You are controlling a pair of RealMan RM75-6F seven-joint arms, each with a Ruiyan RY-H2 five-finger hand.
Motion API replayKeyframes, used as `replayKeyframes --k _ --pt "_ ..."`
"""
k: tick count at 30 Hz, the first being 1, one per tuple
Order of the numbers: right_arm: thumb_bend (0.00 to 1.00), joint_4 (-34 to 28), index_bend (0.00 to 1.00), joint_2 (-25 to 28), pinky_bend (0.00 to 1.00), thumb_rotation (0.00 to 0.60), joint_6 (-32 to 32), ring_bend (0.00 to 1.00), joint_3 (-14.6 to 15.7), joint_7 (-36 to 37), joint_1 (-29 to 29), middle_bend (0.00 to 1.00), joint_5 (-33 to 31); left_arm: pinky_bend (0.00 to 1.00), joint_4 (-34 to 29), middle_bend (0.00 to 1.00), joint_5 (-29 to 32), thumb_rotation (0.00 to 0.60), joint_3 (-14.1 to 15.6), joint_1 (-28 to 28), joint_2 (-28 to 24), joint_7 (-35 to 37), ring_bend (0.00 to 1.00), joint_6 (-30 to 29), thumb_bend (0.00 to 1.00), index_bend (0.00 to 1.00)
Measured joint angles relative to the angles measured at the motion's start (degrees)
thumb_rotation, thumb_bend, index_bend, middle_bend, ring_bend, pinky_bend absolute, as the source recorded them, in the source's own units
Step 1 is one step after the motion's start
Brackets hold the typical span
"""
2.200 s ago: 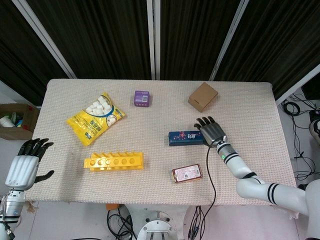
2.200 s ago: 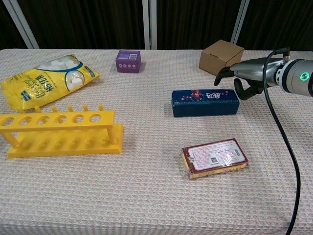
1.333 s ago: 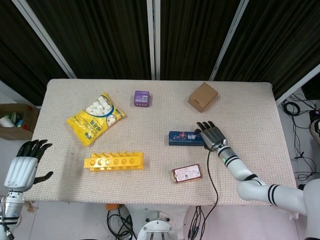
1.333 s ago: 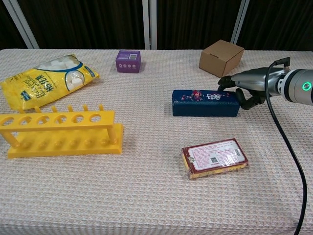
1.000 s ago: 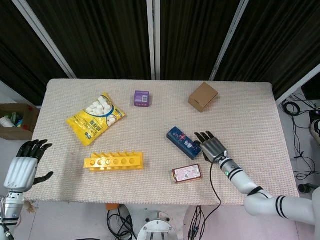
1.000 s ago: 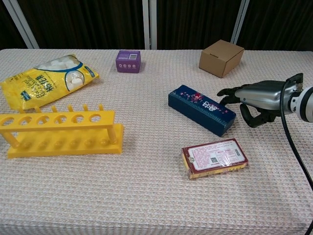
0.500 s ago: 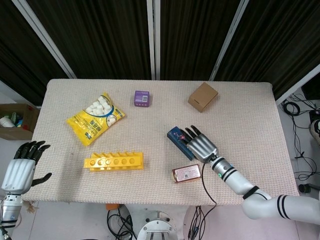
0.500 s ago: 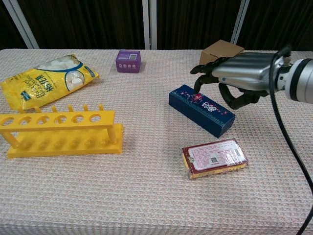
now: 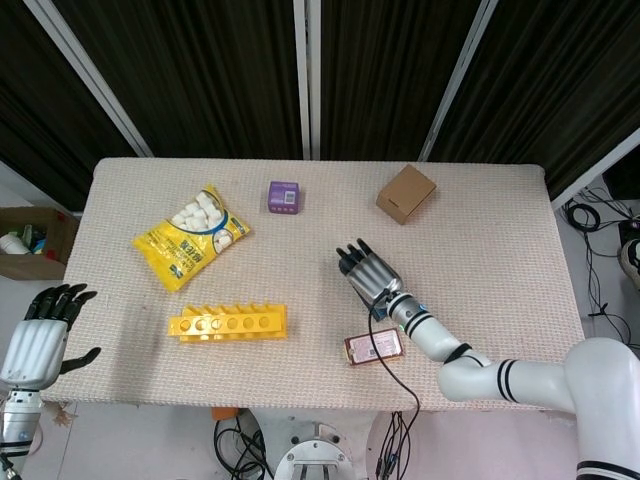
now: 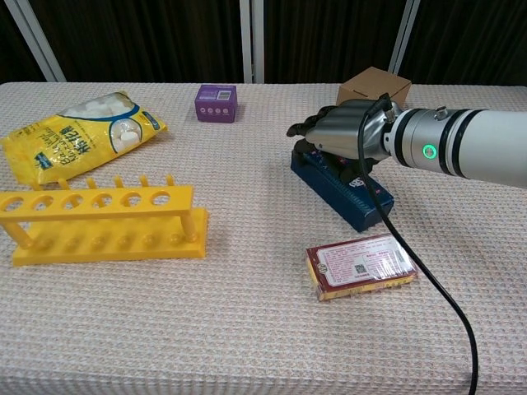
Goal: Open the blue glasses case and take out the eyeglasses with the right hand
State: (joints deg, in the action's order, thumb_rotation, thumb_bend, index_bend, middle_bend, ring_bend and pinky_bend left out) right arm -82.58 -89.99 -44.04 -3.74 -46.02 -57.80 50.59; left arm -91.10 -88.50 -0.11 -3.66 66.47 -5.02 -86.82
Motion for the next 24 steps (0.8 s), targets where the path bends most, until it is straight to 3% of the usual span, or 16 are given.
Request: replayKeyframes --k 10,21,22,24 --pt "1.0 -1.3 0.28 5.7 0.0 0.6 -2.2 0.0 1.7 -1.4 0.5 0.04 -9.2 0.14 0.9 0.16 -0.1 0.6 -0.1 -0.1 0.5 0.7 0.12 0.2 0.02 0.22" --pt "0.99 -10.1 0.28 14.8 0.0 0.6 -4.1 0.0 6.4 4.8 6.1 0.05 -5.9 0.14 0.6 0.16 -0.7 0.6 -0.3 -0.6 0.6 0.4 0.12 0.2 0.02 0.22" --pt "0.9 -10.9 0.28 15.4 0.0 0.6 -4.4 0.0 6.6 5.8 6.7 0.05 -4.7 0.14 0.5 0.16 -0.8 0.6 -0.3 -0.6 0.6 0.2 0.12 0.2 0.02 0.22" --pt "0.6 -11.5 0.28 15.8 0.0 0.6 -5.2 0.0 6.7 7.4 7.6 0.06 -2.7 0.14 0.3 0.16 -0.9 0.6 -0.3 -0.6 0.6 0.0 0.12 0.2 0.02 0.22"
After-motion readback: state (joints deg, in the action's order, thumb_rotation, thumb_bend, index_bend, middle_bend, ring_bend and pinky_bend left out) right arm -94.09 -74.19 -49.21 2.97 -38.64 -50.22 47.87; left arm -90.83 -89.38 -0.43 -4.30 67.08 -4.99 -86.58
